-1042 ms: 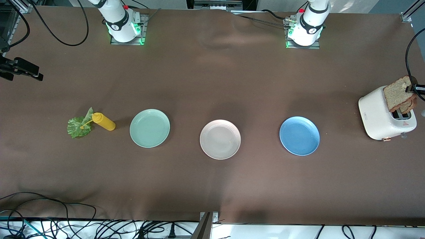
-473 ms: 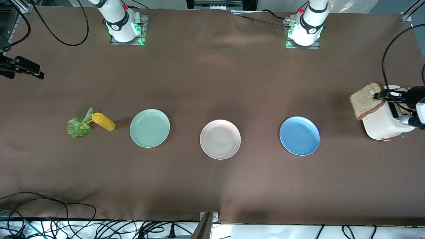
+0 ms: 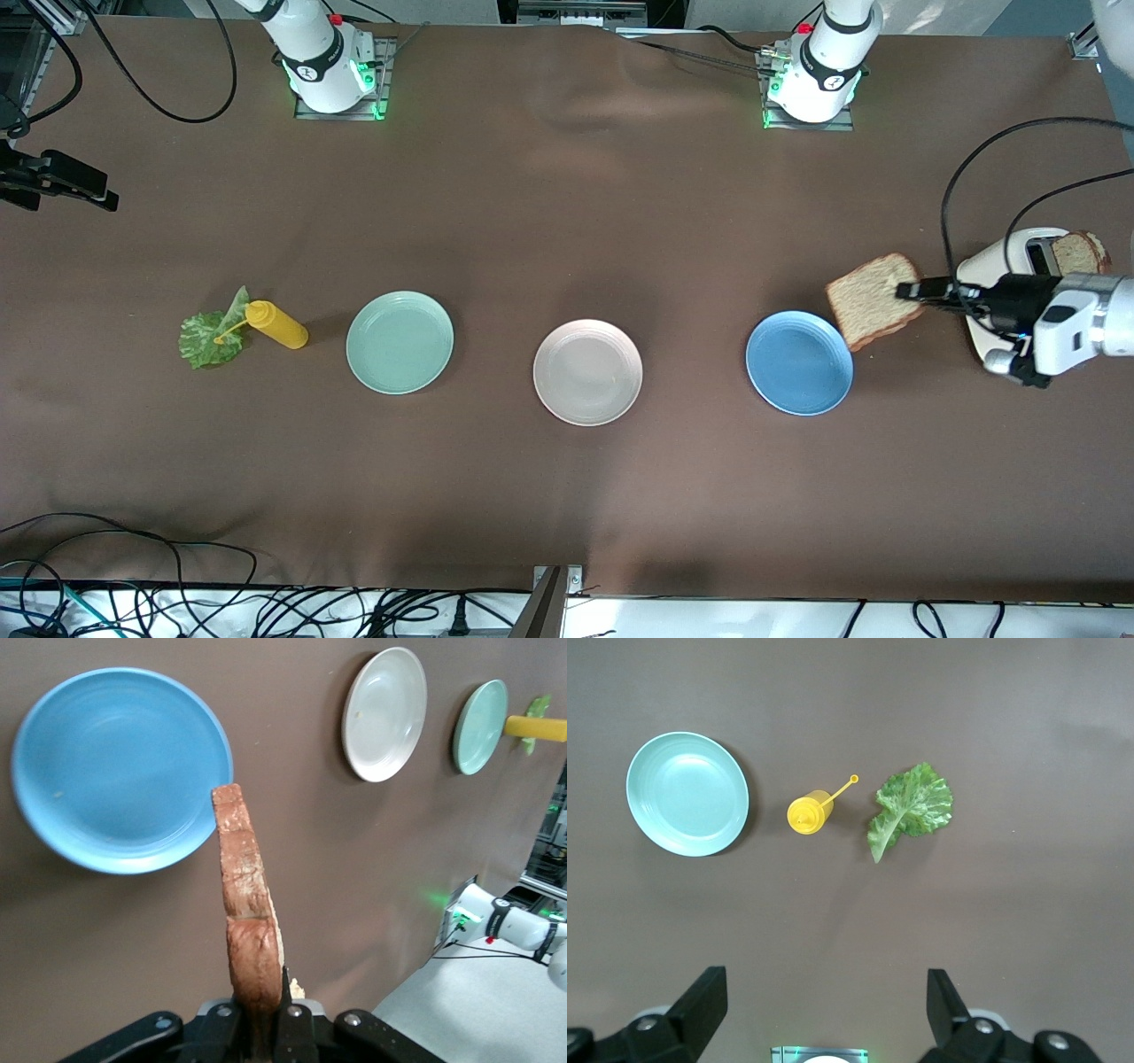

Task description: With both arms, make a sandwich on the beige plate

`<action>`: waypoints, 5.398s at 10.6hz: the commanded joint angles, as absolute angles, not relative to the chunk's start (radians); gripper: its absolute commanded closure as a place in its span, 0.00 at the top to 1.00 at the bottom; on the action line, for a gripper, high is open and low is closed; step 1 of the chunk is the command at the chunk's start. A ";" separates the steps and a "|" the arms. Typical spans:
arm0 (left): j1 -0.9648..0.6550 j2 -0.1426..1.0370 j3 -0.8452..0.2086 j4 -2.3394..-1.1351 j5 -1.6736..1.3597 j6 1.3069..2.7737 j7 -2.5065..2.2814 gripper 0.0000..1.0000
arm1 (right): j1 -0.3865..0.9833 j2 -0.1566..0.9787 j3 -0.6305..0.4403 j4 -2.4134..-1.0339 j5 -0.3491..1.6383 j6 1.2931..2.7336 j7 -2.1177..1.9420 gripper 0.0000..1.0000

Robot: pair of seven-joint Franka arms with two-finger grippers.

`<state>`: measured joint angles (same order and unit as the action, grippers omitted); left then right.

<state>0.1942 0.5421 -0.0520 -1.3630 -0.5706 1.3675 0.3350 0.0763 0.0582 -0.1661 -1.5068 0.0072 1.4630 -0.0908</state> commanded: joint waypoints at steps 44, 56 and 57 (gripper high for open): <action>-0.068 0.560 -0.029 -1.437 -0.386 1.759 0.247 1.00 | 0.106 0.086 -0.164 -1.496 -0.008 1.482 -0.107 1.00; -0.054 0.261 -0.029 -1.437 0.012 1.459 -0.014 1.00 | 0.094 0.009 -0.184 -1.692 -0.031 1.600 -0.155 1.00; -0.054 0.256 -0.029 -1.437 0.012 1.459 -0.020 1.00 | 0.094 0.043 -0.228 -1.707 -0.029 1.604 -0.216 1.00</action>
